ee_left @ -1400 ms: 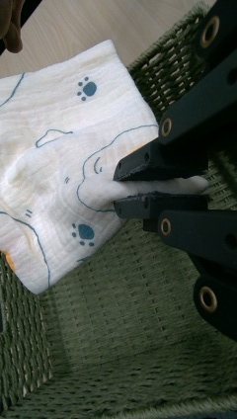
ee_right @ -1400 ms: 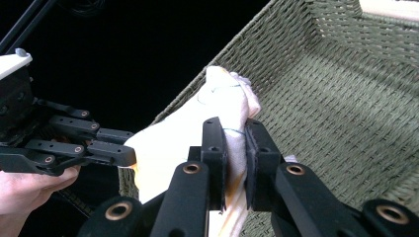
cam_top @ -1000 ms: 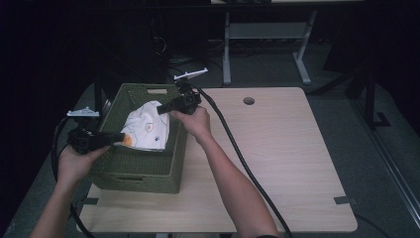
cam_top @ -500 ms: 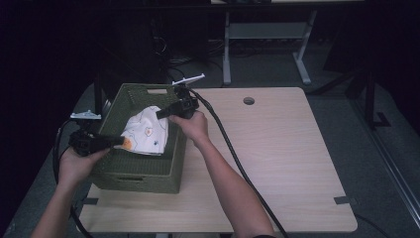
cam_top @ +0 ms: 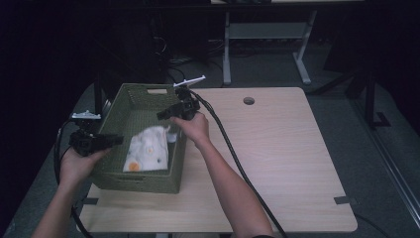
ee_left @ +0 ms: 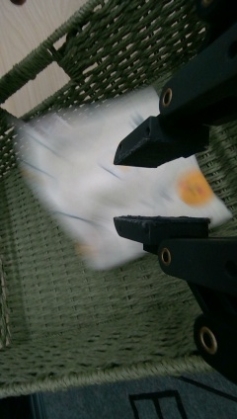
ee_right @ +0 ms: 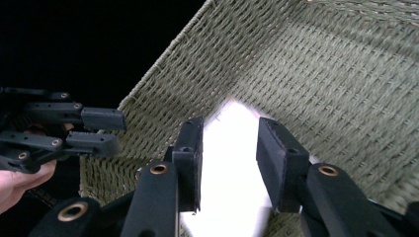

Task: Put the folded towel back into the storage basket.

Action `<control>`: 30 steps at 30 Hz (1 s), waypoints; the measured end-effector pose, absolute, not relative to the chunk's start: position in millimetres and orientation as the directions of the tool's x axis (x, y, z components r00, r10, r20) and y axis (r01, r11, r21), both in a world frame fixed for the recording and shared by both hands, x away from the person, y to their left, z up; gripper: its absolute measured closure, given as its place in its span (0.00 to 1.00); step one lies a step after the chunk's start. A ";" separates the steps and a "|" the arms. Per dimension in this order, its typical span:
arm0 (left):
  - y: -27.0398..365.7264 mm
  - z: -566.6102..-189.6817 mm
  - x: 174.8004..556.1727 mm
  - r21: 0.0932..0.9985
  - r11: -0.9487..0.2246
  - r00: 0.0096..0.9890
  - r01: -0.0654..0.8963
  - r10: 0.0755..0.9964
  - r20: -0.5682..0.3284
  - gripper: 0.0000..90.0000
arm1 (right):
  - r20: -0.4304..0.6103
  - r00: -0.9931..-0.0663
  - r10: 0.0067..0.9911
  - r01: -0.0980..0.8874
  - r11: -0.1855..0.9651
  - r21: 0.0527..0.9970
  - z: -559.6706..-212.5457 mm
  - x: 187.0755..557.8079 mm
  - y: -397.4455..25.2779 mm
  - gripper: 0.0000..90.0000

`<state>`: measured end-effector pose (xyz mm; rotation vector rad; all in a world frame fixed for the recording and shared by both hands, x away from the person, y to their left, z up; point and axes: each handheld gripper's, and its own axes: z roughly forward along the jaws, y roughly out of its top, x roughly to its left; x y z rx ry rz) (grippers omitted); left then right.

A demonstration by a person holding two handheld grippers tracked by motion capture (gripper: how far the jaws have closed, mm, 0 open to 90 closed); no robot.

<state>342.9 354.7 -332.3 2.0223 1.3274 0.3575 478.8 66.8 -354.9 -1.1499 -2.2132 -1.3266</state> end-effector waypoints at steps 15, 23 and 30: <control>356.4 -333.0 338.5 0.677 -0.242 0.439 0.695 0.888 -0.133 0.73 | 0.595 -0.647 0.476 0.750 0.260 0.608 -347.8 472.8 60.2 0.67; 352.7 -329.2 337.5 0.695 -0.215 0.430 0.686 0.890 -0.150 0.67 | 0.588 -0.658 0.470 0.739 0.253 0.624 -341.7 469.6 48.1 0.63; 344.4 -324.8 337.5 0.699 -0.229 0.441 0.678 0.887 -0.136 0.63 | 0.586 -0.659 0.471 0.735 0.239 0.635 -335.3 468.3 30.9 0.59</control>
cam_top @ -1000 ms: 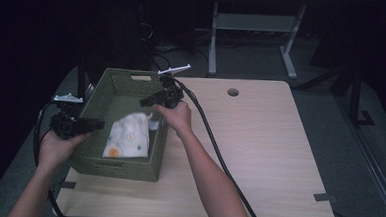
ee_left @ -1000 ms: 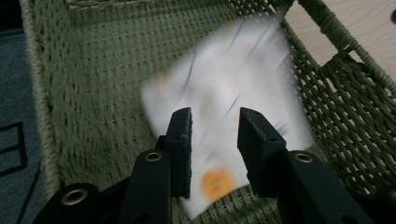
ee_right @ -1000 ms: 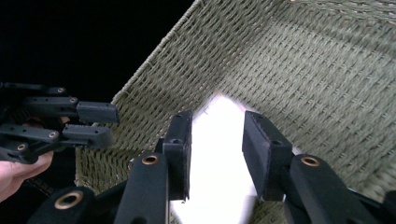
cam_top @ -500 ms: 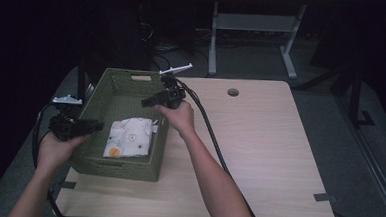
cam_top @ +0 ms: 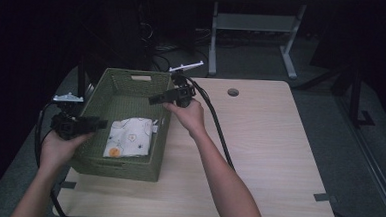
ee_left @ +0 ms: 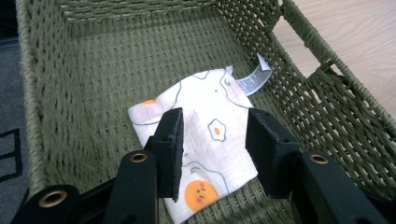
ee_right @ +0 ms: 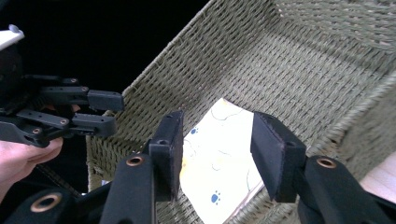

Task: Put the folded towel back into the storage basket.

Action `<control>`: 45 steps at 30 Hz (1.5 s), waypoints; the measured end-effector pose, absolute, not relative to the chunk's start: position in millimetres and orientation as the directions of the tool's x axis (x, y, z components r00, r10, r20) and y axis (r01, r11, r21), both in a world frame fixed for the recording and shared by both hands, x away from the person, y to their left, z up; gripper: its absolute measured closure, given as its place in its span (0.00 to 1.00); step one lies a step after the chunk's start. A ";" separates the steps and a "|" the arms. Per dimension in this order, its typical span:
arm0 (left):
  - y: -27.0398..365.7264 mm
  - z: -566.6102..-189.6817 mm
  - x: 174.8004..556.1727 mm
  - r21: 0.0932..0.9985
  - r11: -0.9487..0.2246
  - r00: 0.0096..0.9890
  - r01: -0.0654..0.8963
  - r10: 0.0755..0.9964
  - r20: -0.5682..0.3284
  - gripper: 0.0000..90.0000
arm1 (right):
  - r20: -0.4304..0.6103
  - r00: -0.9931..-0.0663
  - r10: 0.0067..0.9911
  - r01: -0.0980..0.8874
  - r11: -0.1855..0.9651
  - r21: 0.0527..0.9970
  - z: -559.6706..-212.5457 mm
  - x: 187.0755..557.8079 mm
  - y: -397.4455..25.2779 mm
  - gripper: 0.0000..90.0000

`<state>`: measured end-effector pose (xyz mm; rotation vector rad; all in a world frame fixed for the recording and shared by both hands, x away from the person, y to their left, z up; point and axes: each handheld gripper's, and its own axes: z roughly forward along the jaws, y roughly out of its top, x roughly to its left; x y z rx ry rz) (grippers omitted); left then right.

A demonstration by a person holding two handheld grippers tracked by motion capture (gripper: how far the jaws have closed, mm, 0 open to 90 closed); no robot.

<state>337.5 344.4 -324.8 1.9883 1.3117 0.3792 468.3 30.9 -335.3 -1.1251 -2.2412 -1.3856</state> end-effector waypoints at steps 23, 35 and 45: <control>303.8 -311.6 334.7 0.716 -0.275 0.496 0.642 0.861 -0.114 0.61 | 0.587 -0.653 0.478 0.730 0.188 0.657 -323.1 464.9 -24.8 0.54; 285.6 -310.5 334.2 0.728 -0.276 0.518 0.628 0.846 -0.125 0.57 | 0.594 -0.636 0.492 0.738 0.162 0.655 -325.7 461.3 -55.1 0.51; 267.4 -309.9 334.3 0.728 -0.290 0.538 0.621 0.833 -0.126 0.56 | 0.599 -0.619 0.508 0.745 0.139 0.652 -327.9 457.4 -79.8 0.50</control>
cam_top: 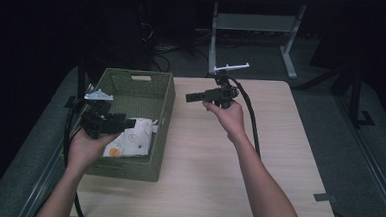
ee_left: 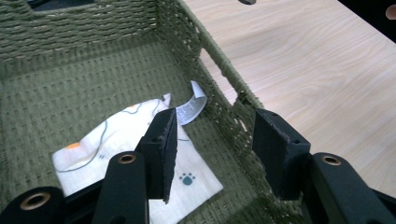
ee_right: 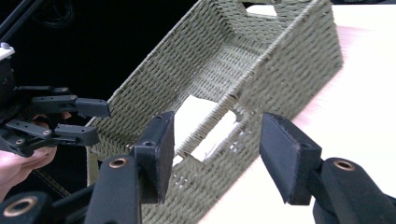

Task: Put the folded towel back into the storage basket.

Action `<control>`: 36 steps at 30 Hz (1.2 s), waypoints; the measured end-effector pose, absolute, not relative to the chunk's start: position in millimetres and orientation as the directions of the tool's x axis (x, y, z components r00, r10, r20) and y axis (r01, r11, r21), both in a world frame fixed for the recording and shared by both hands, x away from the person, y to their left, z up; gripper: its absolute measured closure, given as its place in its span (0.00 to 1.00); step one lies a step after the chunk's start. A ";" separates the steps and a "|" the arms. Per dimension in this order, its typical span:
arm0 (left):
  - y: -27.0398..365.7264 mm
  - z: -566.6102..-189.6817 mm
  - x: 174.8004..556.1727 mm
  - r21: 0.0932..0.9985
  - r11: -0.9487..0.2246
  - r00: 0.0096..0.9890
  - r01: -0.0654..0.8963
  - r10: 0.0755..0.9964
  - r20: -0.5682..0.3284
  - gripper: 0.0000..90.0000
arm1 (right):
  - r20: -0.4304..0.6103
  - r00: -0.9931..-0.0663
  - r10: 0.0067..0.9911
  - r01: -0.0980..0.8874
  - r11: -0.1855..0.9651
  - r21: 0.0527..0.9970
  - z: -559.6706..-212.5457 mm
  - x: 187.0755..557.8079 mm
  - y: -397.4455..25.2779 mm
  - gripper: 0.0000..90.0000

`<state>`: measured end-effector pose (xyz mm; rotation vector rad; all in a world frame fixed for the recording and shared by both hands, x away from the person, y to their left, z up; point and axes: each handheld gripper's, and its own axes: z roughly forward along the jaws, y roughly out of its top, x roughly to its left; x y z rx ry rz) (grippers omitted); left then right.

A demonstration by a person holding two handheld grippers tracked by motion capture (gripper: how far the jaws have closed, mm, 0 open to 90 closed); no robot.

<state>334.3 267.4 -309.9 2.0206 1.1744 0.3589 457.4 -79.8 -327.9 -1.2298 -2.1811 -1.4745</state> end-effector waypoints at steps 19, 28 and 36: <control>238.4 -312.0 334.5 0.730 -0.314 0.580 0.608 0.803 -0.138 0.54 | 0.604 -0.577 0.550 0.759 0.087 0.645 -336.3 444.5 -123.4 0.44; 217.2 -315.2 334.9 0.731 -0.331 0.611 0.597 0.778 -0.147 0.51 | 0.606 -0.548 0.576 0.767 0.057 0.639 -342.6 436.6 -148.1 0.41; 205.6 -315.2 333.9 0.733 -0.342 0.627 0.587 0.765 -0.145 0.49 | 0.603 -0.525 0.601 0.769 0.032 0.638 -348.6 426.8 -172.5 0.40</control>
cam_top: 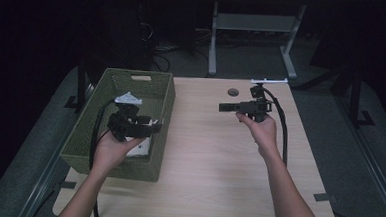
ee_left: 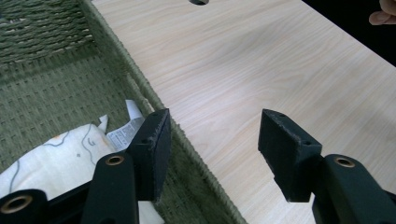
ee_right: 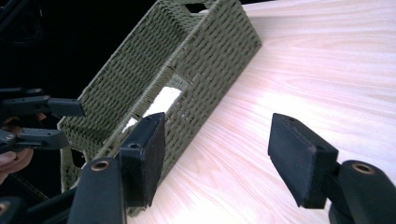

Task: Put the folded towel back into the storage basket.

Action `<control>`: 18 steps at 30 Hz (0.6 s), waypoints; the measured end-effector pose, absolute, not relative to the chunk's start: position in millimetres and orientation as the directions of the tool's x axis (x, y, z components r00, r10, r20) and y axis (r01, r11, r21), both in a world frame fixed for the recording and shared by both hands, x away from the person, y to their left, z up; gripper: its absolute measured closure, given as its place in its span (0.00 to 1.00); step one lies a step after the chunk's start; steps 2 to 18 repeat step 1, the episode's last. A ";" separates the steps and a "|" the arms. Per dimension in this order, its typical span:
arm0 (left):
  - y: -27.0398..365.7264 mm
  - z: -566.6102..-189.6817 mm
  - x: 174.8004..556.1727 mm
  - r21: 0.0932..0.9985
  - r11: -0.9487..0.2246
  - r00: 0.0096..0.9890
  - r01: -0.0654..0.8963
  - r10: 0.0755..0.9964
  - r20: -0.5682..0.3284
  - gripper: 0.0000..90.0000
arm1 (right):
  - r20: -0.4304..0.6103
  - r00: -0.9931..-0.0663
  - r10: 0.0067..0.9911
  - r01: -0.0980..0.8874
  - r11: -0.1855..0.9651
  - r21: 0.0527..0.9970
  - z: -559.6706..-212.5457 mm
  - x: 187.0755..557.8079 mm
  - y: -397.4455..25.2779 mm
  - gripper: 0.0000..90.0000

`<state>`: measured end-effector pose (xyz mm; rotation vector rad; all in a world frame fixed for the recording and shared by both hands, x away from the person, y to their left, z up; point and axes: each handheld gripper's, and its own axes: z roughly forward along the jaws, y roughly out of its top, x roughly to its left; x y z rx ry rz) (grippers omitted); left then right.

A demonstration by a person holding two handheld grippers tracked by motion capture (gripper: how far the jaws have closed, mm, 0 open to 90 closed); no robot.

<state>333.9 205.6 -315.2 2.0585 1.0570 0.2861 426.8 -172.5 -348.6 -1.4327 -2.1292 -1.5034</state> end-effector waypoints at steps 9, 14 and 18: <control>204.6 -315.1 333.4 0.734 -0.344 0.630 0.586 0.763 -0.144 0.49 | 0.602 -0.523 0.604 0.770 0.032 0.637 -349.3 425.6 -175.2 0.40; 204.6 -315.1 333.4 0.734 -0.344 0.630 0.586 0.763 -0.144 0.49 | 0.602 -0.523 0.604 0.770 0.032 0.637 -349.3 425.6 -175.2 0.40; 204.6 -315.1 333.4 0.734 -0.344 0.630 0.586 0.763 -0.144 0.49 | 0.602 -0.523 0.604 0.770 0.032 0.637 -349.3 425.6 -175.2 0.40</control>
